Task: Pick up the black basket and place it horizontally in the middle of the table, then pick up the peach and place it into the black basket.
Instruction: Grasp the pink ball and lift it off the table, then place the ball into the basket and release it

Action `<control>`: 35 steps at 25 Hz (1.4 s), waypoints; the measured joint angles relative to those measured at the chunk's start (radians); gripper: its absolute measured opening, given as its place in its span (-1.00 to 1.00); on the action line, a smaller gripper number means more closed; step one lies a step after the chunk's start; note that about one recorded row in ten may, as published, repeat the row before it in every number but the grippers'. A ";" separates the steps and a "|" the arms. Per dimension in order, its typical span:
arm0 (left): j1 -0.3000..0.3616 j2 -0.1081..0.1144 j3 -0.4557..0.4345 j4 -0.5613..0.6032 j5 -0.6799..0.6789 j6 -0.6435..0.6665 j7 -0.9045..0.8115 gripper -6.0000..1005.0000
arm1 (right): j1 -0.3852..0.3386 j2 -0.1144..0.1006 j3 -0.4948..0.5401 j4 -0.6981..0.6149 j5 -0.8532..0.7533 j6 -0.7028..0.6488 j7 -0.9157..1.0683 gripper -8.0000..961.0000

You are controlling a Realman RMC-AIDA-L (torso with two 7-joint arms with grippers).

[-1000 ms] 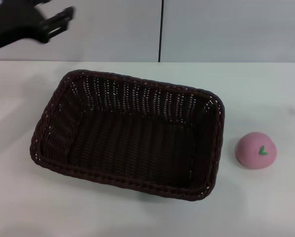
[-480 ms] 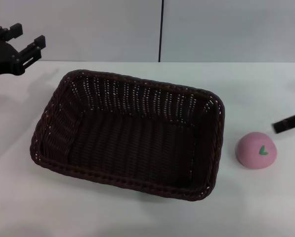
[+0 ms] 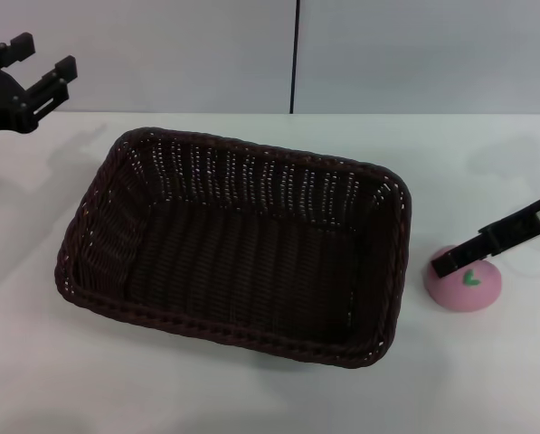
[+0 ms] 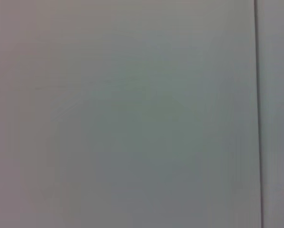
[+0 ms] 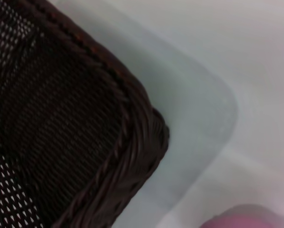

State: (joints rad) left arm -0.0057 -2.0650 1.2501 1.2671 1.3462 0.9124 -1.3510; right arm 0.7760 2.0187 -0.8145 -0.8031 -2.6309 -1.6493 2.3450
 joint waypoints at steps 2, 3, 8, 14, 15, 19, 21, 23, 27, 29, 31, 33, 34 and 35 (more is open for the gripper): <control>-0.007 0.000 -0.021 -0.009 -0.001 0.001 0.001 0.14 | 0.002 -0.007 -0.044 -0.008 -0.004 0.000 0.042 0.36; -0.009 0.000 -0.025 -0.011 -0.001 0.001 0.001 0.14 | 0.002 -0.007 -0.044 -0.008 -0.004 0.000 0.042 0.35; -0.022 0.000 -0.050 -0.040 -0.003 0.013 0.002 0.14 | -0.001 -0.017 -0.066 -0.031 -0.006 -0.005 0.073 0.17; -0.032 0.000 -0.055 -0.065 -0.008 0.031 0.003 0.14 | -0.011 -0.016 -0.058 -0.062 -0.001 -0.015 0.072 -0.08; -0.035 0.000 -0.055 -0.072 -0.009 0.031 0.004 0.14 | -0.014 -0.016 -0.055 -0.074 0.000 -0.020 0.072 -0.13; -0.038 0.000 -0.061 -0.080 -0.013 0.032 0.004 0.14 | -0.040 -0.006 -0.008 -0.215 0.005 -0.101 0.075 -0.39; -0.037 -0.001 -0.064 -0.082 -0.017 0.034 0.004 0.14 | -0.053 0.002 0.033 -0.325 0.018 -0.169 0.077 -0.48; -0.036 -0.001 -0.066 -0.087 -0.026 0.036 0.004 0.14 | -0.069 0.006 0.061 -0.502 0.078 -0.289 0.098 -0.53; -0.040 0.000 -0.077 -0.110 -0.058 0.061 0.004 0.14 | -0.071 0.001 0.057 -0.714 0.194 -0.396 0.153 -0.61; -0.043 0.000 -0.080 -0.118 -0.068 0.071 0.006 0.14 | -0.065 0.003 0.051 -0.746 0.224 -0.405 0.160 -0.64; -0.046 0.000 -0.080 -0.131 -0.078 0.082 0.014 0.14 | -0.051 0.009 0.032 -0.767 0.277 -0.400 0.162 -0.67; -0.048 -0.001 -0.080 -0.148 -0.097 0.096 0.027 0.14 | -0.036 0.022 -0.008 -0.736 0.307 -0.353 0.154 -0.71; -0.048 -0.001 -0.080 -0.157 -0.107 0.104 0.031 0.14 | -0.029 0.029 -0.043 -0.699 0.311 -0.315 0.143 -0.73; -0.048 -0.001 -0.080 -0.169 -0.121 0.115 0.035 0.14 | -0.024 0.031 -0.073 -0.665 0.311 -0.278 0.134 -0.74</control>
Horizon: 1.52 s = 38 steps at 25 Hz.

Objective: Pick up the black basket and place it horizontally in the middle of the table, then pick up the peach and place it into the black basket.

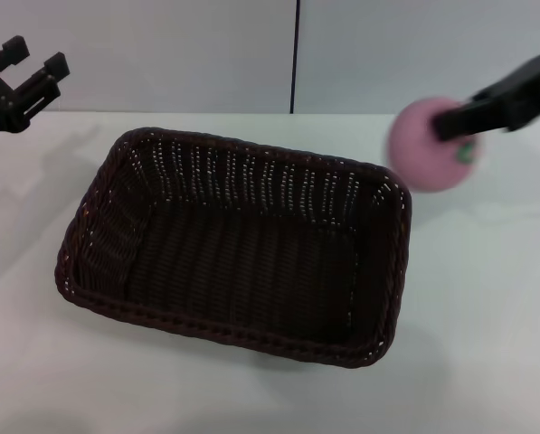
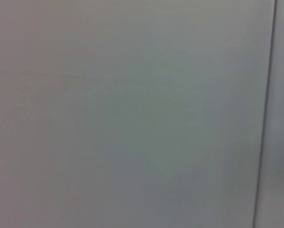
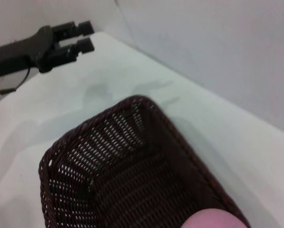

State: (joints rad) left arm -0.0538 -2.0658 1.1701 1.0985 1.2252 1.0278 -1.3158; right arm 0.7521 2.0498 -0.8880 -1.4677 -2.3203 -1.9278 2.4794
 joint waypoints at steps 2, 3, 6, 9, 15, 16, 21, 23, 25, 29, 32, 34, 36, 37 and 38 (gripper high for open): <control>0.003 0.000 -0.002 -0.013 -0.022 0.019 0.005 0.14 | 0.027 0.001 -0.079 0.139 -0.001 0.083 -0.020 -0.76; 0.006 0.000 -0.003 -0.015 -0.029 0.026 0.005 0.14 | 0.027 0.001 -0.079 0.139 -0.001 0.083 -0.020 -0.77; 0.015 0.001 -0.005 -0.017 -0.037 0.043 0.006 0.14 | 0.063 0.001 -0.087 0.265 0.007 0.100 -0.062 -0.77; 0.019 0.001 -0.005 -0.029 -0.038 0.058 0.007 0.14 | 0.069 0.005 -0.094 0.303 0.032 0.106 -0.100 -0.78; 0.017 0.001 -0.006 -0.064 -0.043 0.064 0.060 0.14 | 0.021 0.011 -0.053 0.316 0.118 0.151 -0.197 -0.39; 0.016 0.000 -0.006 -0.072 -0.048 0.067 0.076 0.14 | 0.003 0.013 -0.038 0.325 0.146 0.170 -0.231 -0.29; 0.004 -0.001 -0.006 -0.162 -0.145 0.096 0.180 0.14 | -0.124 0.025 0.067 0.365 0.335 0.259 -0.390 0.19; 0.001 -0.001 -0.006 -0.221 -0.223 0.119 0.253 0.14 | -0.202 0.028 0.094 0.407 0.469 0.297 -0.492 0.36; -0.002 0.000 -0.006 -0.308 -0.313 0.175 0.375 0.14 | -0.320 0.027 0.106 0.572 0.735 0.355 -0.736 0.52; -0.008 0.000 -0.028 -0.465 -0.453 0.278 0.554 0.14 | -0.439 0.029 0.111 0.974 1.173 0.355 -1.285 0.52; -0.015 0.000 -0.040 -0.511 -0.488 0.303 0.584 0.14 | -0.452 0.031 0.113 1.146 1.316 0.338 -1.476 0.52; -0.032 0.001 -0.075 -0.604 -0.540 0.340 0.630 0.14 | -0.450 0.033 0.115 1.298 1.430 0.318 -1.632 0.51; -0.052 0.001 -0.132 -0.700 -0.565 0.369 0.669 0.14 | -0.448 0.034 0.115 1.364 1.482 0.308 -1.713 0.51; -0.068 0.001 -0.183 -0.769 -0.569 0.390 0.705 0.14 | -0.444 0.038 0.116 1.473 1.566 0.292 -1.837 0.51; -0.068 0.001 -0.183 -0.769 -0.569 0.390 0.705 0.14 | -0.444 0.038 0.116 1.473 1.566 0.292 -1.837 0.51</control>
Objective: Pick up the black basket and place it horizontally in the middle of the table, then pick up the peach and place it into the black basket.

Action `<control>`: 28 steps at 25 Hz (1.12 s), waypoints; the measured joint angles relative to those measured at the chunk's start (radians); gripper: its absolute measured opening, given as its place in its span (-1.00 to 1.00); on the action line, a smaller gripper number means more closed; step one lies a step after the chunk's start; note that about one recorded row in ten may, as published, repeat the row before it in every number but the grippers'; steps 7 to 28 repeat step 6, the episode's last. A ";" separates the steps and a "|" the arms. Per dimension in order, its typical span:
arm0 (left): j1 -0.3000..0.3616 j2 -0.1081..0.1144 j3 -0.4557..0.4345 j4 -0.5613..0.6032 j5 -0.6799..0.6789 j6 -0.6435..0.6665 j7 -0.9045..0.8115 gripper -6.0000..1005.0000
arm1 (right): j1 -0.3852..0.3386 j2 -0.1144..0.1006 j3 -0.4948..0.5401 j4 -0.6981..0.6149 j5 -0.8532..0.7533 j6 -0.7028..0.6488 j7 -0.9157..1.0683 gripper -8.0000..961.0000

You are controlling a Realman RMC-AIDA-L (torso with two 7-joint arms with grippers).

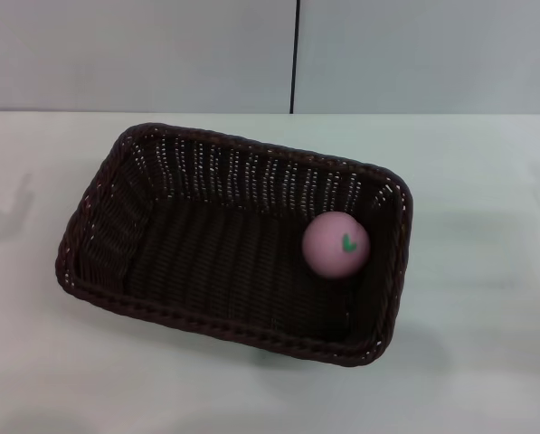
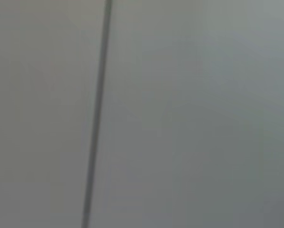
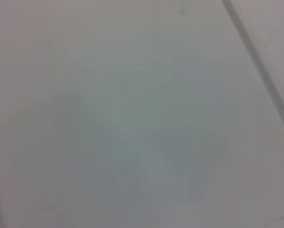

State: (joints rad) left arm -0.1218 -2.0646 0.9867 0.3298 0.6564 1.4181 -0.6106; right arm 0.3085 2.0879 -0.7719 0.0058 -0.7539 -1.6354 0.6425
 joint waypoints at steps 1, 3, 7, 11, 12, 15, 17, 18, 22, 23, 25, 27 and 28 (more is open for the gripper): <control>-0.004 0.001 -0.020 -0.026 -0.001 0.011 0.013 0.14 | 0.003 0.001 0.001 0.034 0.034 -0.005 -0.046 0.51; -0.009 0.001 -0.065 -0.071 -0.002 0.035 0.029 0.14 | 0.010 0.003 0.001 0.077 0.078 -0.009 -0.097 0.51; -0.017 -0.002 -0.127 -0.125 -0.003 0.059 0.031 0.14 | 0.025 0.001 0.002 0.087 0.097 -0.009 -0.120 0.51; -0.017 -0.002 -0.127 -0.125 -0.003 0.059 0.031 0.14 | 0.025 0.001 0.002 0.087 0.097 -0.009 -0.120 0.51; -0.017 -0.002 -0.127 -0.125 -0.003 0.059 0.031 0.14 | 0.025 0.001 0.002 0.087 0.097 -0.009 -0.120 0.51; -0.017 -0.002 -0.127 -0.125 -0.003 0.059 0.031 0.14 | 0.025 0.001 0.002 0.087 0.097 -0.009 -0.120 0.51; -0.017 -0.002 -0.127 -0.125 -0.003 0.059 0.031 0.14 | 0.025 0.001 0.002 0.087 0.097 -0.009 -0.120 0.51; -0.017 -0.002 -0.127 -0.125 -0.003 0.059 0.031 0.14 | 0.025 0.001 0.002 0.087 0.097 -0.009 -0.120 0.51; -0.017 -0.002 -0.127 -0.125 -0.003 0.059 0.031 0.14 | 0.025 0.001 0.002 0.087 0.097 -0.009 -0.120 0.51; -0.017 -0.002 -0.127 -0.125 -0.003 0.059 0.031 0.14 | 0.025 0.001 0.002 0.087 0.097 -0.009 -0.120 0.51; -0.017 -0.002 -0.127 -0.125 -0.003 0.059 0.031 0.14 | 0.025 0.001 0.002 0.087 0.097 -0.009 -0.120 0.51; -0.017 -0.002 -0.127 -0.125 -0.003 0.059 0.031 0.14 | 0.025 0.001 0.002 0.087 0.097 -0.009 -0.120 0.51; -0.017 -0.002 -0.127 -0.125 -0.003 0.059 0.031 0.14 | 0.025 0.001 0.002 0.087 0.097 -0.009 -0.120 0.51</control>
